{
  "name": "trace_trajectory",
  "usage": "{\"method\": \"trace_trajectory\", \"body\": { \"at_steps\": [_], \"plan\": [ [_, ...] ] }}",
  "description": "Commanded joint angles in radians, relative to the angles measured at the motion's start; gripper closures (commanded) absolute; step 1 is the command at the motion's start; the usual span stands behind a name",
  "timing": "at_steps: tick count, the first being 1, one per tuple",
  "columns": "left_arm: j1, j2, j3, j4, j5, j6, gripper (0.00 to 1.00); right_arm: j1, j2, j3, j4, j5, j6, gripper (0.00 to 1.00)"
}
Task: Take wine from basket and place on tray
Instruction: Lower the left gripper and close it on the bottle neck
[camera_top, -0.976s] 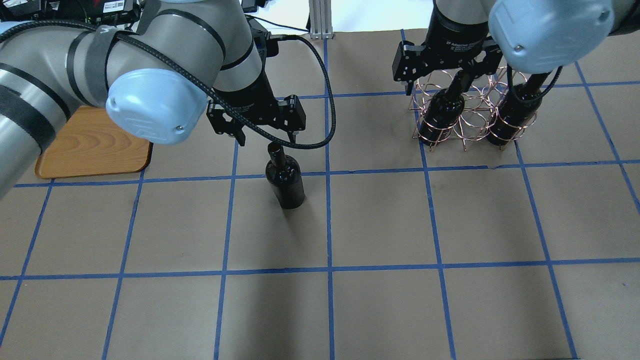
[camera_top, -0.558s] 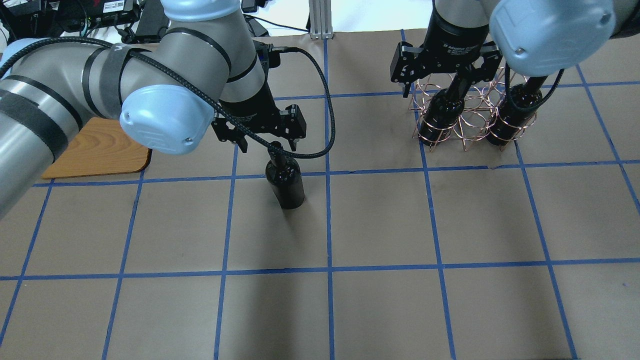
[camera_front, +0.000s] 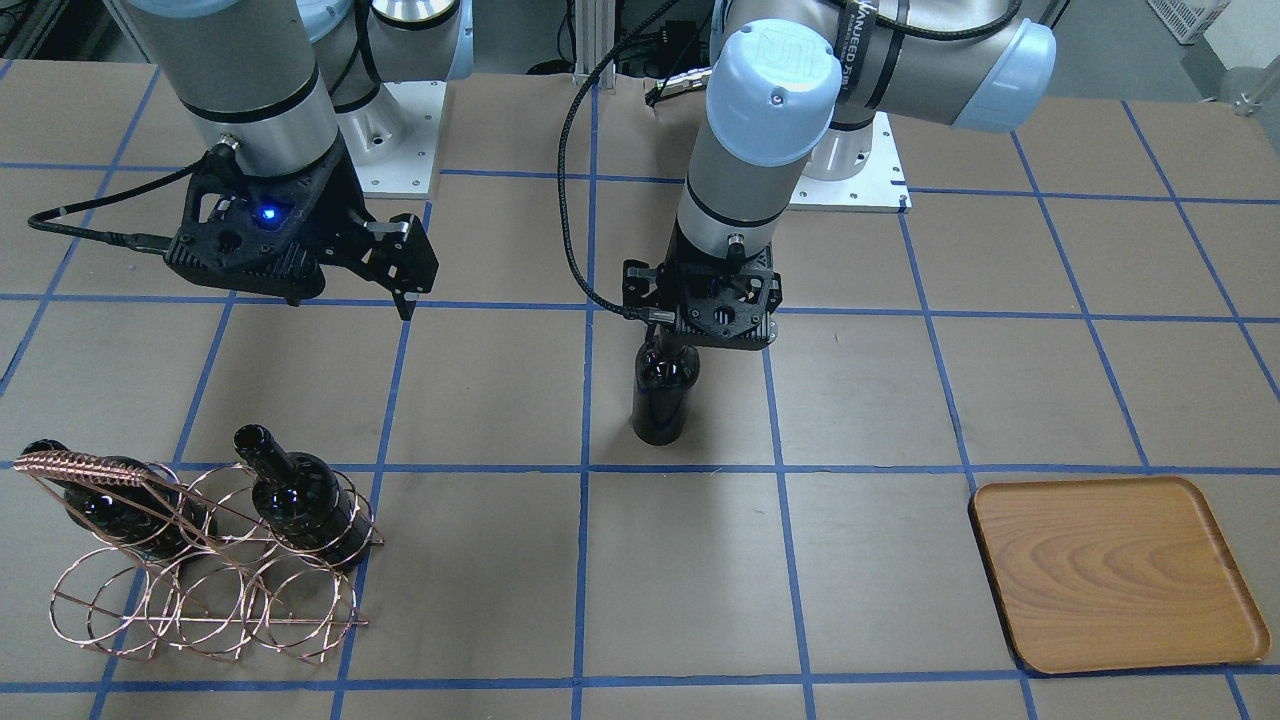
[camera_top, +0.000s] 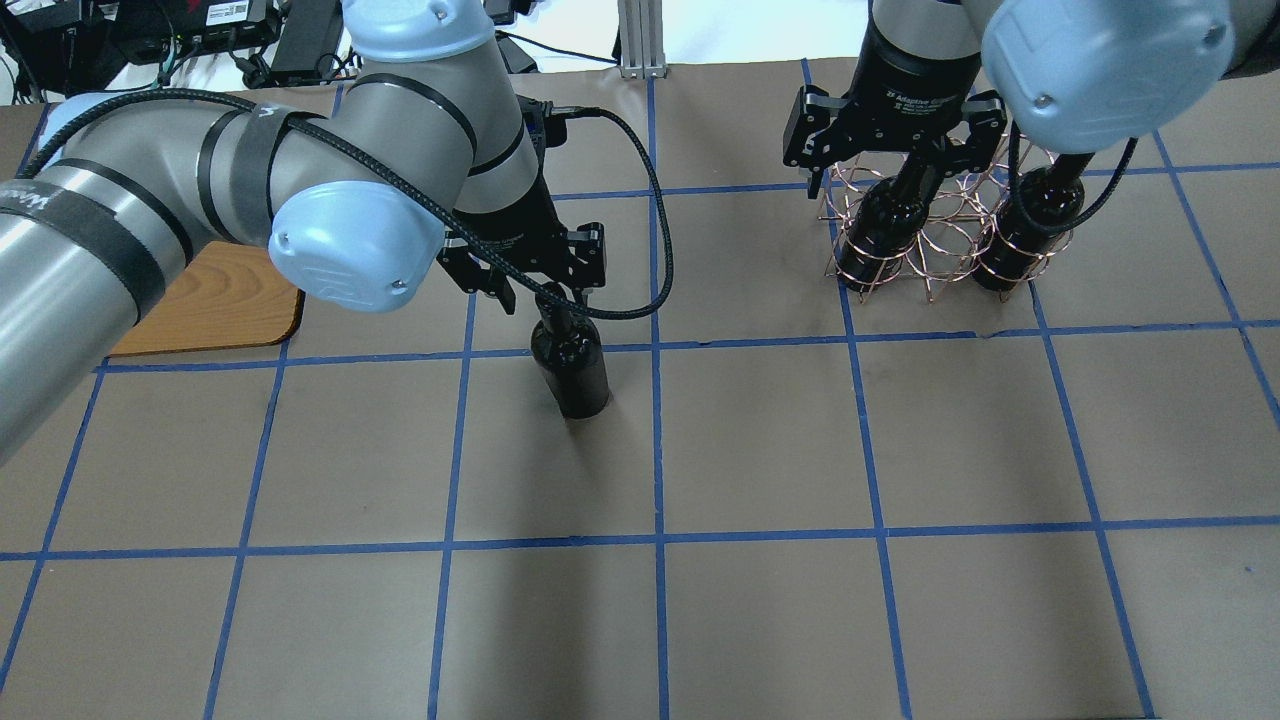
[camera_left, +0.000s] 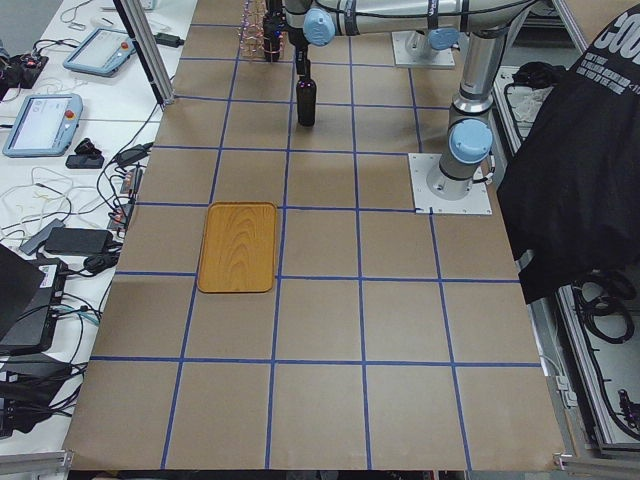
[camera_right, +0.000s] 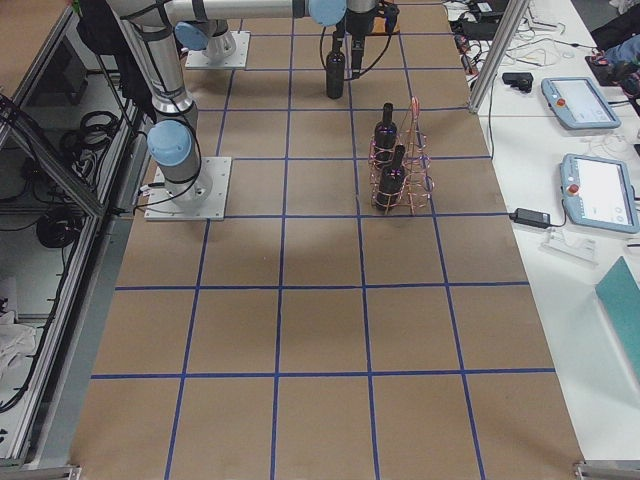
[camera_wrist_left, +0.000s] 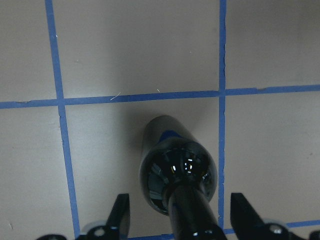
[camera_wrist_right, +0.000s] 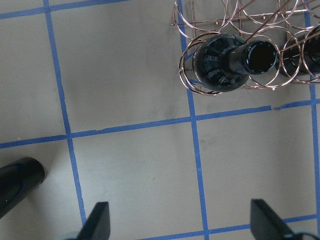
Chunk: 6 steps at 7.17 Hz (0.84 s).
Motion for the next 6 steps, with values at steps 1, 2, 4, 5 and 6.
{"method": "trace_trajectory", "body": {
  "at_steps": [1, 2, 4, 5, 6],
  "plan": [
    [0.0, -0.003, 0.0, 0.002, 0.002, -0.001, 0.32, 0.0, 0.0, 0.0, 0.002, -0.012, -0.008, 0.0],
    [0.0, 0.0, 0.0, 0.004, -0.005, -0.003, 0.39, 0.0, 0.0, 0.0, 0.0, -0.012, -0.008, 0.0],
    [0.0, 0.0, 0.0, 0.002, -0.008, -0.006, 0.38, 0.0, 0.0, 0.0, -0.003, -0.014, -0.01, 0.0],
    [0.0, 0.003, 0.001, 0.0, -0.01, -0.012, 0.37, 0.0, 0.0, 0.0, -0.001, -0.014, -0.01, 0.0],
    [0.0, 0.003, 0.0, -0.01, -0.009, -0.012, 0.37, 0.0, 0.0, 0.0, 0.0, -0.012, -0.01, 0.0]
  ]
}}
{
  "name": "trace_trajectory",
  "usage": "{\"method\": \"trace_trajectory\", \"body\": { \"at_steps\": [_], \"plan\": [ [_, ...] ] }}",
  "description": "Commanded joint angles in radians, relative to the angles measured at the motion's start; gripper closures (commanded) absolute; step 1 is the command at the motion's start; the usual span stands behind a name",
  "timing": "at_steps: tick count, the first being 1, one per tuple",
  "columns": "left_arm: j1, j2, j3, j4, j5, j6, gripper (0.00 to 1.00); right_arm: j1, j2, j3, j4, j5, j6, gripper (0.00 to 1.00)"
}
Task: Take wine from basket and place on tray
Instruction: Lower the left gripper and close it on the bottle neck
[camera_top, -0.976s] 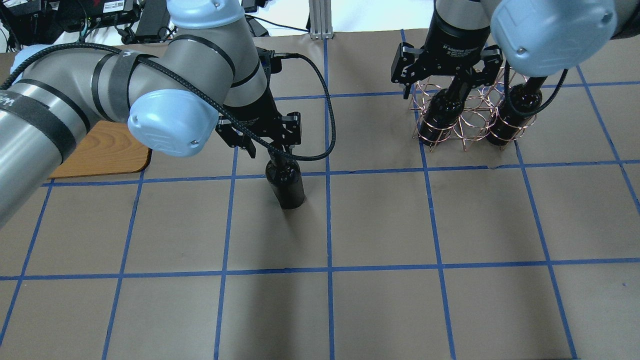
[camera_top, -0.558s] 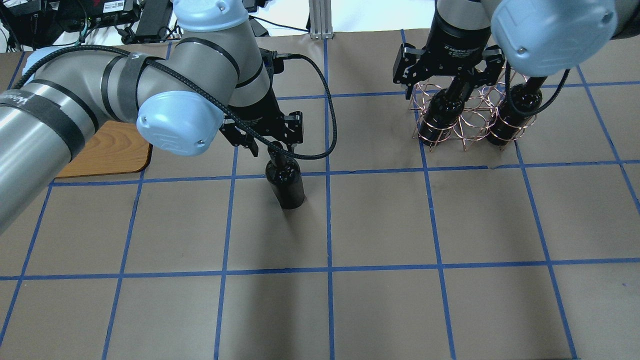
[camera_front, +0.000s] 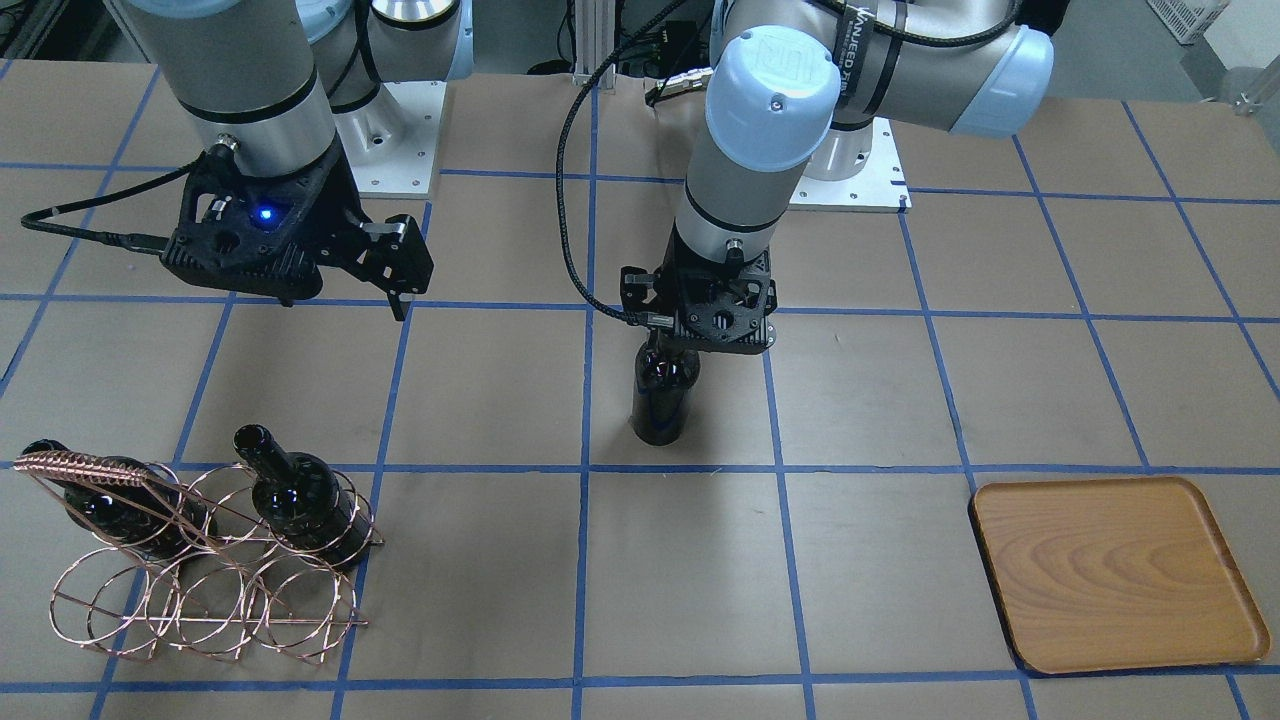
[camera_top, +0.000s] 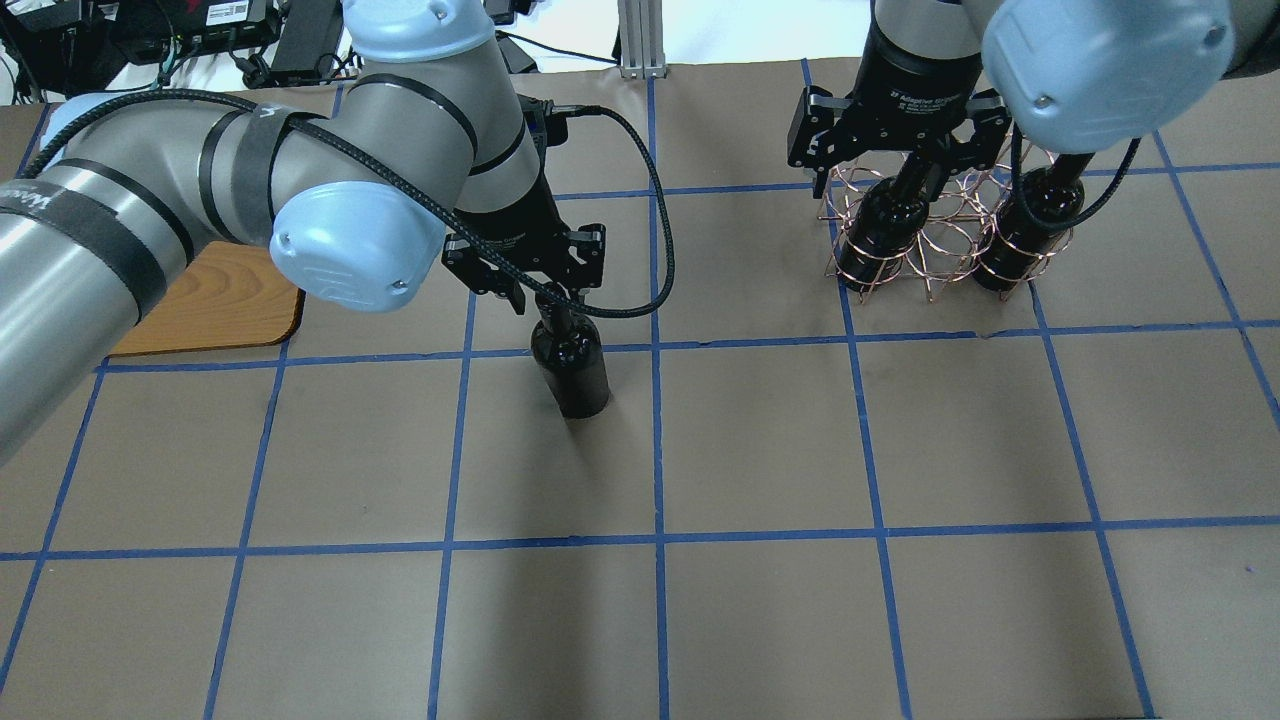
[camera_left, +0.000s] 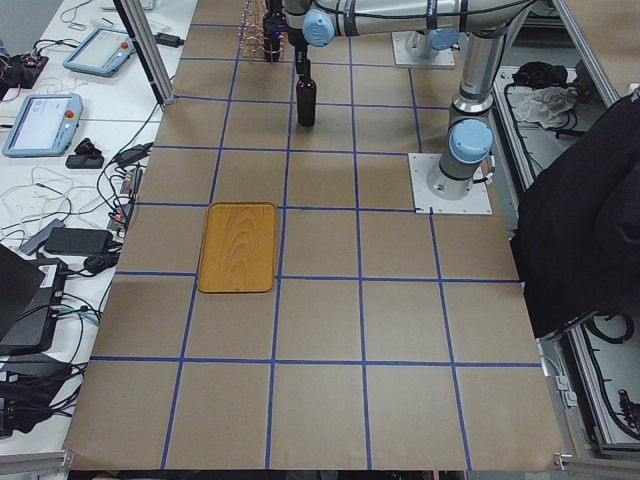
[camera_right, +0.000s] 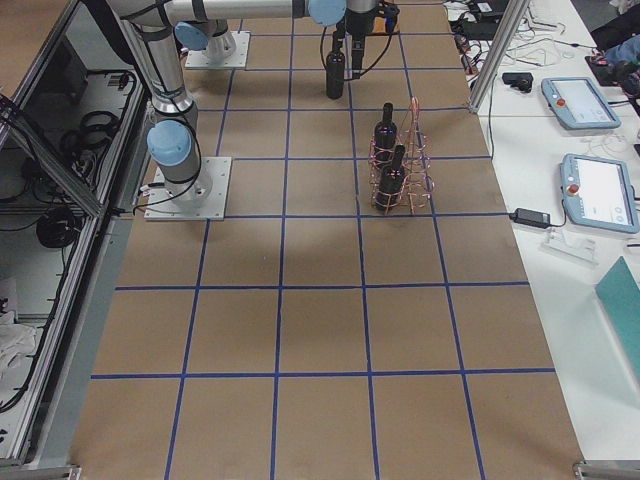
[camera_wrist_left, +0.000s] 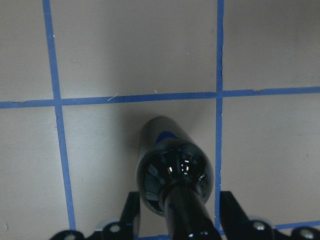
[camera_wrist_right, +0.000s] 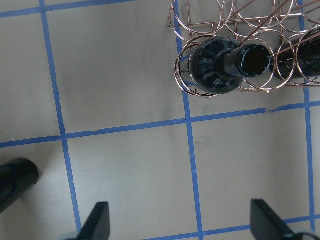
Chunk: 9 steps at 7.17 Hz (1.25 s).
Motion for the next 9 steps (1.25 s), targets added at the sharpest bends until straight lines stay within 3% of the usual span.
{"method": "trace_trajectory", "body": {
  "at_steps": [1, 5, 6, 7, 8, 9],
  "plan": [
    [-0.001, 0.003, 0.0, -0.016, 0.002, -0.004, 0.37, 0.0, 0.0, 0.0, 0.001, 0.001, -0.002, 0.0],
    [-0.001, 0.006, -0.002, -0.021, 0.003, -0.007, 0.4, 0.001, 0.0, 0.0, -0.002, 0.001, -0.002, 0.0],
    [-0.003, 0.006, -0.002, -0.021, 0.003, -0.014, 0.63, 0.0, 0.0, 0.0, 0.0, 0.0, -0.003, 0.0],
    [-0.003, 0.009, -0.002, -0.024, 0.003, -0.061, 0.77, 0.002, 0.0, 0.0, -0.006, 0.0, -0.002, 0.0],
    [-0.003, 0.007, -0.002, -0.024, 0.002, -0.065, 0.83, 0.0, 0.0, 0.0, -0.005, 0.0, -0.002, 0.0],
    [-0.003, 0.009, -0.002, -0.024, 0.002, -0.059, 1.0, 0.002, 0.0, 0.0, -0.009, 0.0, -0.002, 0.0]
  ]
}}
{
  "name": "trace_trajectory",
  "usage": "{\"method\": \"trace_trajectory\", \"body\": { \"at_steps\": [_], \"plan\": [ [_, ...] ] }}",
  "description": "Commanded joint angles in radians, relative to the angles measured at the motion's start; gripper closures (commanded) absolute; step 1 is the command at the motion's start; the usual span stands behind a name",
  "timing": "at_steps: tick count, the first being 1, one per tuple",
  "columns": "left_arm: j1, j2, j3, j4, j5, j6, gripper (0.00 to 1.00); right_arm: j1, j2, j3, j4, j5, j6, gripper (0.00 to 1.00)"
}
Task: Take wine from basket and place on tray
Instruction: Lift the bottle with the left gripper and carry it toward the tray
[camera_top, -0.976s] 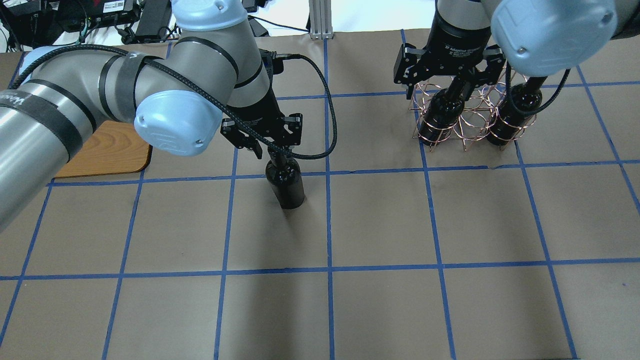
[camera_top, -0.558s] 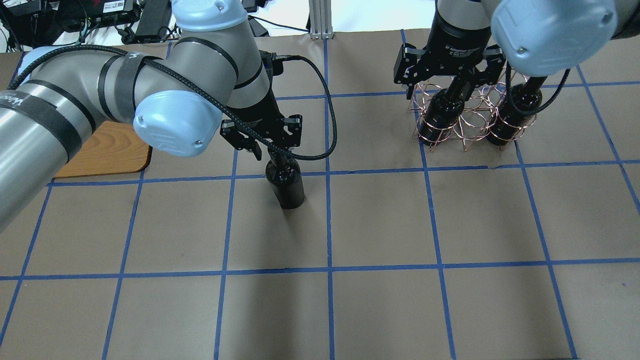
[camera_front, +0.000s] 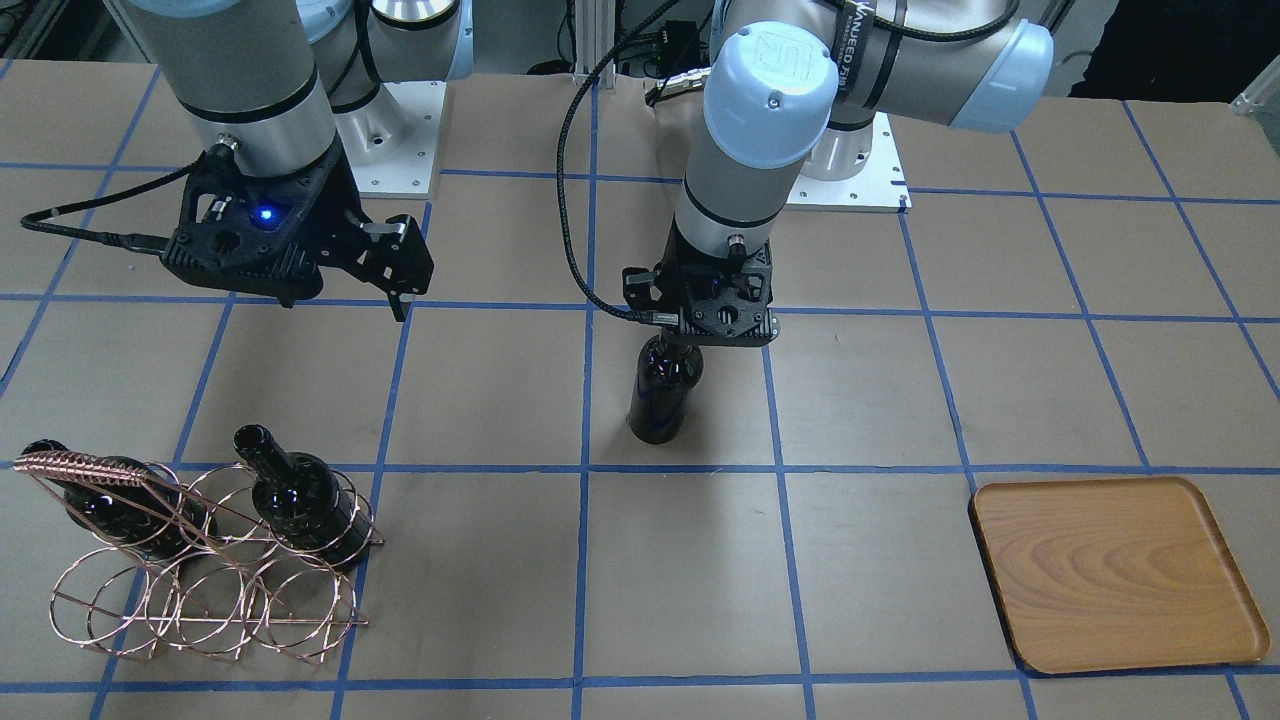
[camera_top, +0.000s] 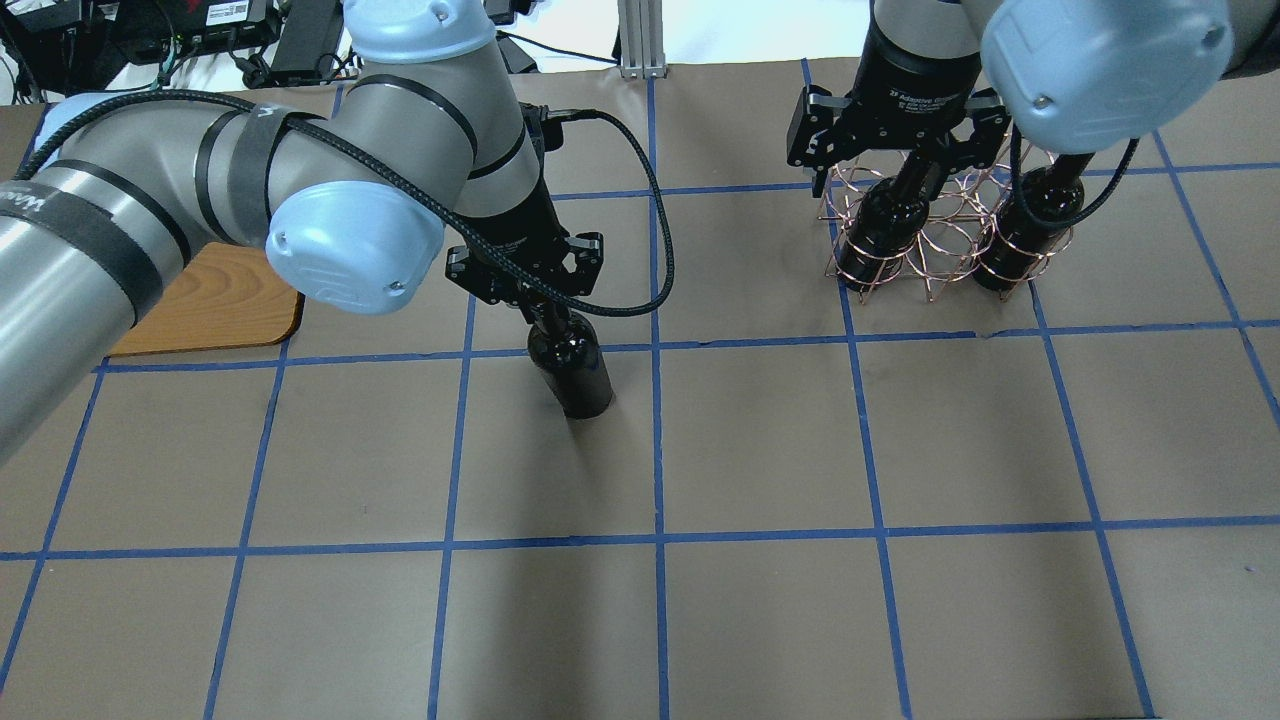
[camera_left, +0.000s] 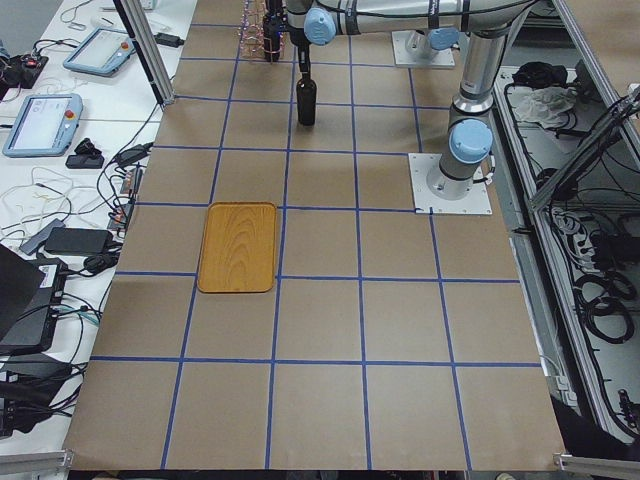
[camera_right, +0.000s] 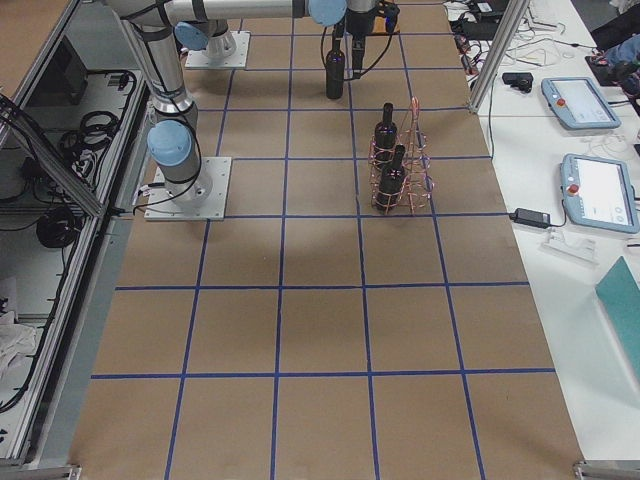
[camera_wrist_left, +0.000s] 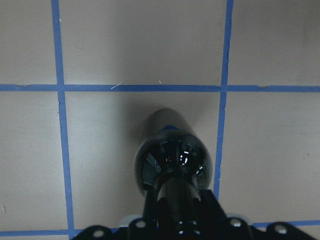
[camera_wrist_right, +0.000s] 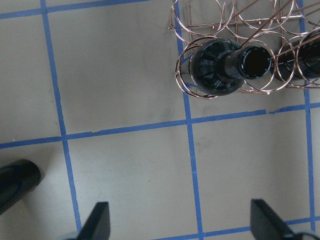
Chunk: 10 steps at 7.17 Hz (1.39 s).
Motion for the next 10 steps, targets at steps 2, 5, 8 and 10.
{"method": "trace_trajectory", "body": {
  "at_steps": [2, 5, 8, 10],
  "plan": [
    [0.014, 0.003, 0.029, 0.003, 0.012, 0.007, 1.0, 0.001, 0.0, 0.0, -0.004, 0.0, 0.0, 0.0],
    [0.202, -0.002, 0.239, -0.166, 0.032, 0.285, 1.0, -0.018, 0.002, 0.005, -0.005, 0.0, 0.006, 0.0],
    [0.49, -0.02, 0.287, -0.321, 0.128, 0.632, 1.0, -0.031, 0.0, 0.023, -0.01, -0.003, -0.001, 0.0],
    [0.613, -0.087, 0.354, -0.243, 0.13, 0.741, 1.0, -0.031, -0.003, 0.021, -0.004, -0.002, -0.001, 0.0]
  ]
}}
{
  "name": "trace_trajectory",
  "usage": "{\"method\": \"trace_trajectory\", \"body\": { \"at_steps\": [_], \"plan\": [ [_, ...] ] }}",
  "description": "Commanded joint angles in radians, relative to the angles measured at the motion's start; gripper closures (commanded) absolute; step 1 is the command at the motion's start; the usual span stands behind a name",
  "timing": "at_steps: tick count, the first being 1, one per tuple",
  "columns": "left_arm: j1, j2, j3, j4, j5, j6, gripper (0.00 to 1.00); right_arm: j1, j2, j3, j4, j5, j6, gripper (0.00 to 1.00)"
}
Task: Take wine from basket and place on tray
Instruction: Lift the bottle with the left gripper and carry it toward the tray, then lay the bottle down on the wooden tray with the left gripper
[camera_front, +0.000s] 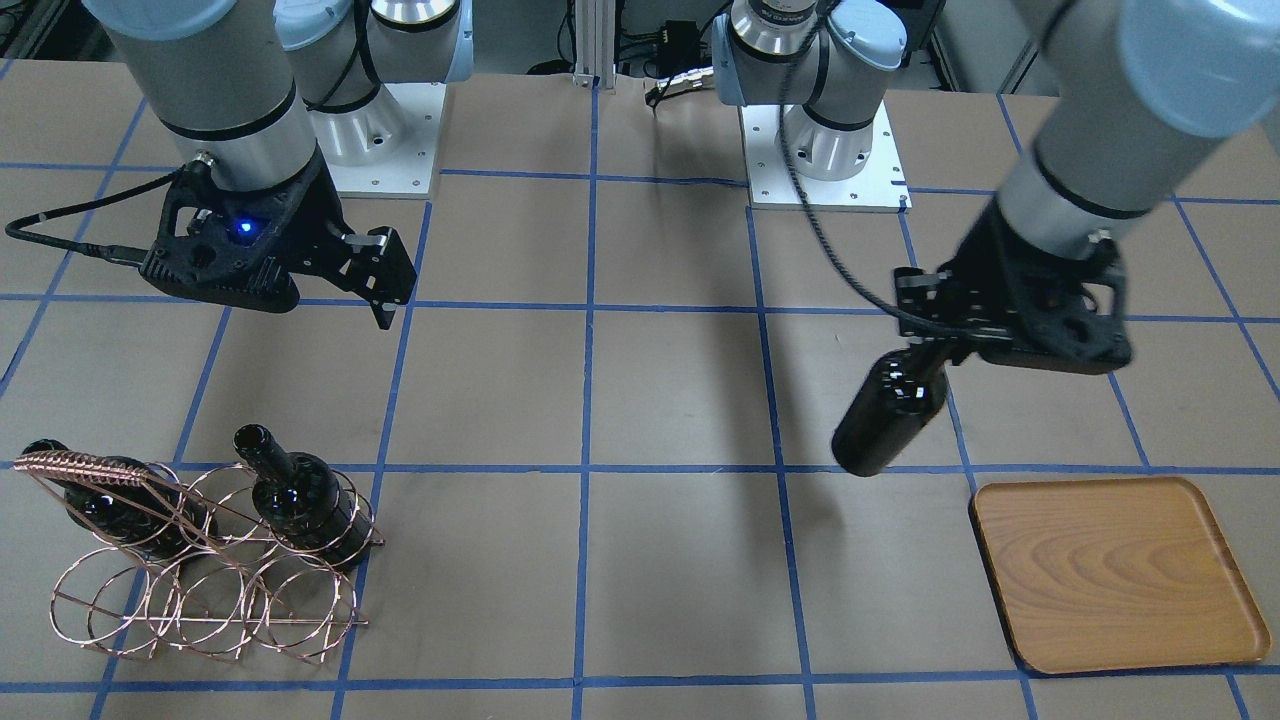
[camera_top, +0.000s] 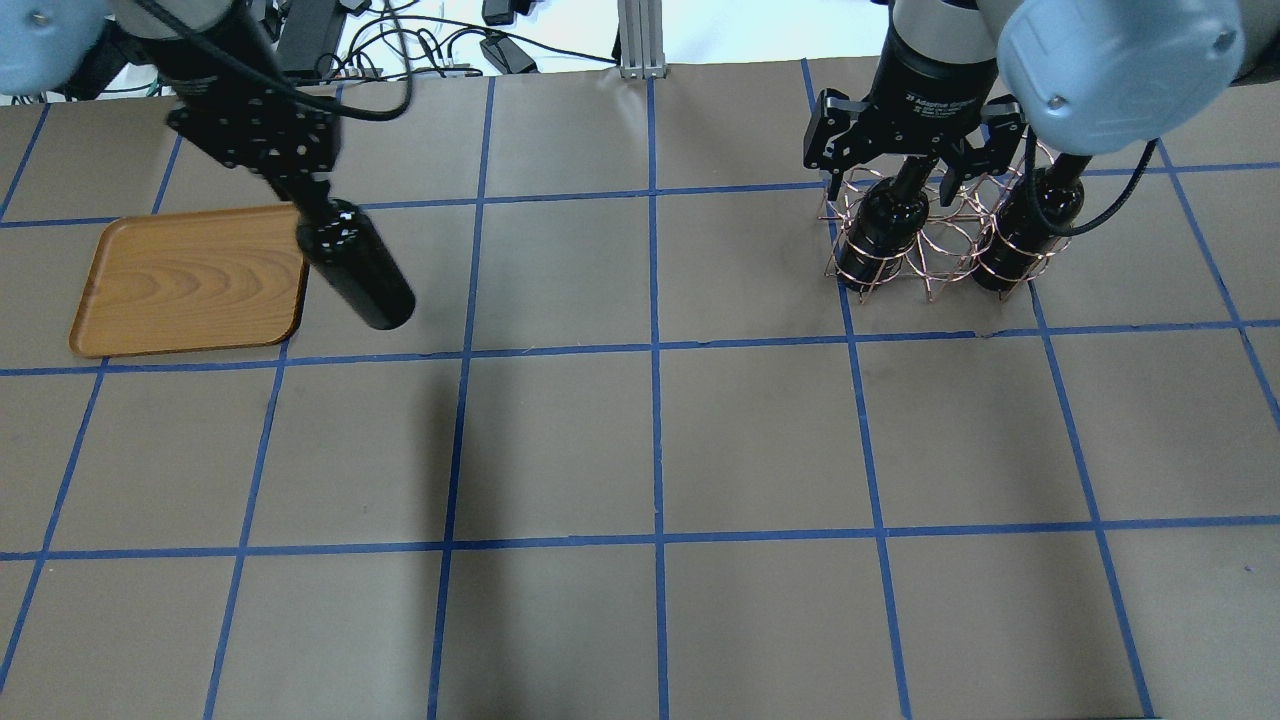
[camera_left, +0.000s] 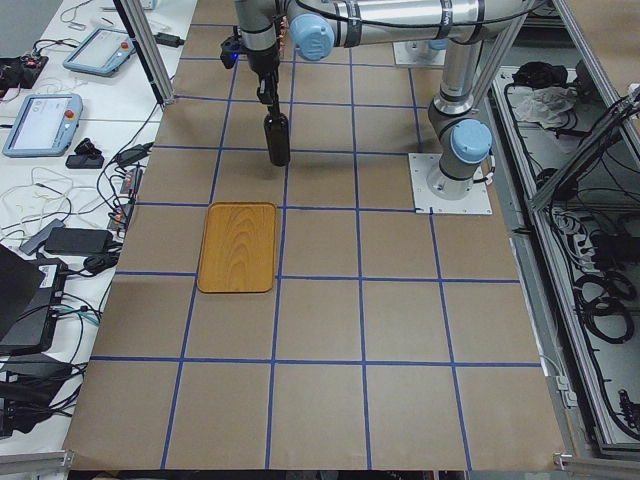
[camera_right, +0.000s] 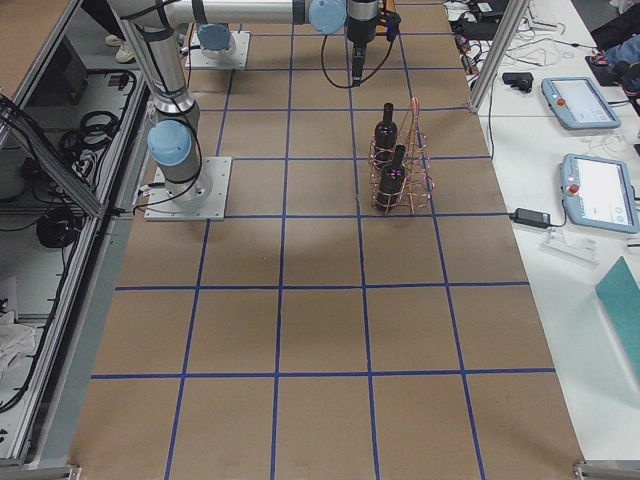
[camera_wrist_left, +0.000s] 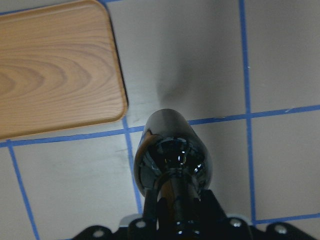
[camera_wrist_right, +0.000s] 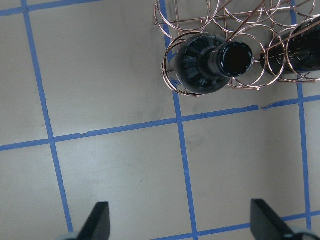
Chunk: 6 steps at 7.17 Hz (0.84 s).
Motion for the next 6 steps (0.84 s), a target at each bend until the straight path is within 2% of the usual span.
{"method": "trace_trajectory", "body": {
  "at_steps": [1, 2, 4, 6],
  "plan": [
    [0.11, -0.081, 0.063, 0.034, -0.007, 0.138, 1.0, 0.0, -0.001, 0.0, -0.002, -0.031, -0.002, 0.0],
    [0.156, -0.126, 0.064, 0.111, -0.015, 0.18, 1.0, 0.001, -0.002, 0.0, -0.004, -0.078, -0.001, 0.0],
    [0.17, -0.212, 0.066, 0.24, -0.023, 0.183, 1.0, 0.003, -0.002, 0.0, -0.002, -0.066, 0.001, 0.0],
    [0.17, -0.234, 0.077, 0.235, -0.061, 0.177, 1.0, 0.004, -0.004, 0.0, -0.002, -0.065, 0.002, 0.0]
  ]
}}
